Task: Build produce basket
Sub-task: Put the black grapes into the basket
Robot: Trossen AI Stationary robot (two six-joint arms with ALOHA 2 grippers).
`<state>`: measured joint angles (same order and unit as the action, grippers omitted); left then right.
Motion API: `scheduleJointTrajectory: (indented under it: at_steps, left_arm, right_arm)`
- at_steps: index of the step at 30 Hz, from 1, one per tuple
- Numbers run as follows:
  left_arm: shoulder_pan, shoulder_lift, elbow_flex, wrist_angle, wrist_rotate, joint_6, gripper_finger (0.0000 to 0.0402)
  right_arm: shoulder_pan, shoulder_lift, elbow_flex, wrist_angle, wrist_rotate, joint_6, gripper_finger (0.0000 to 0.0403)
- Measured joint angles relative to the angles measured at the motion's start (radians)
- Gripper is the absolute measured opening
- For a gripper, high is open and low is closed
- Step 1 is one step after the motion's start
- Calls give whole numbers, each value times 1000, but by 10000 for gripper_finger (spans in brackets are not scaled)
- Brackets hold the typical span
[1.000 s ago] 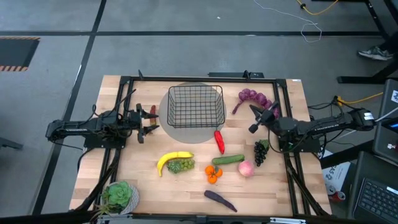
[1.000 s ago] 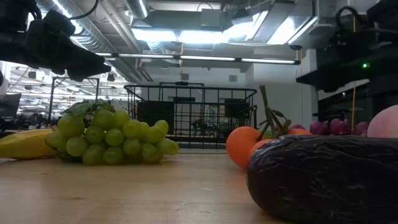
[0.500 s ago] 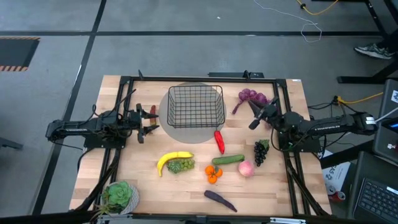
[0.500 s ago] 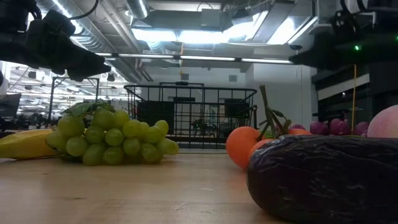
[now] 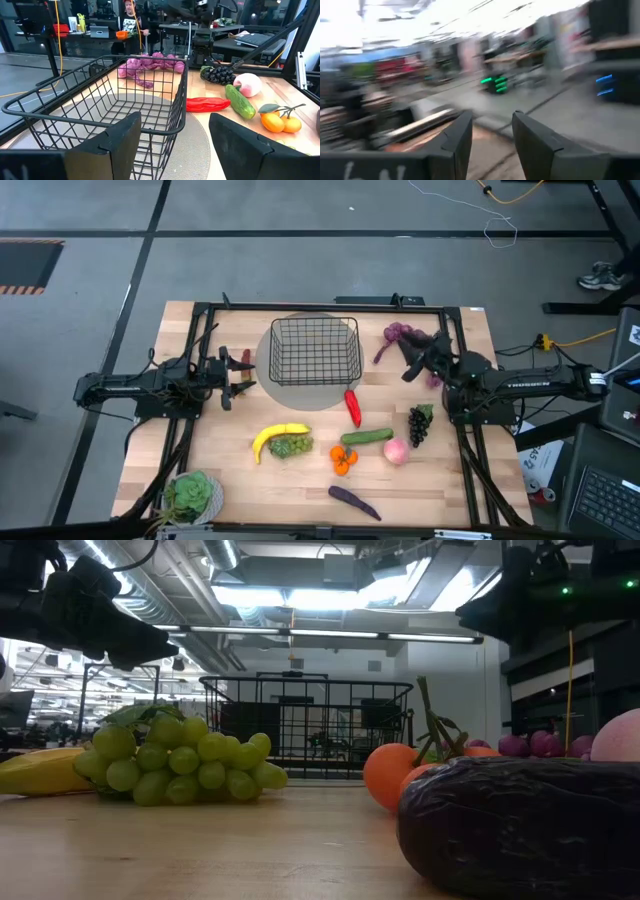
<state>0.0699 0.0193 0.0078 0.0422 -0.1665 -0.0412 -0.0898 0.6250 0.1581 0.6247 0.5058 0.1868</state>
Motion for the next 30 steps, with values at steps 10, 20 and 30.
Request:
scheduleJointTrajectory:
  at_steps: [10, 20, 30]
  left_arm:
    - [0, 0, 0, 0, 0, 0, 230]
    - [0, 0, 0, 0, 0, 0, 230]
    - [0, 0, 0, 0, 0, 0, 230]
  right_arm:
    - [80, 1, 212, -287, -444, 116, 136]
    - [237, 240, 821, -1521, -57, 456, 136]
    - [301, 436, 979, -1923, -483, 771, 136]
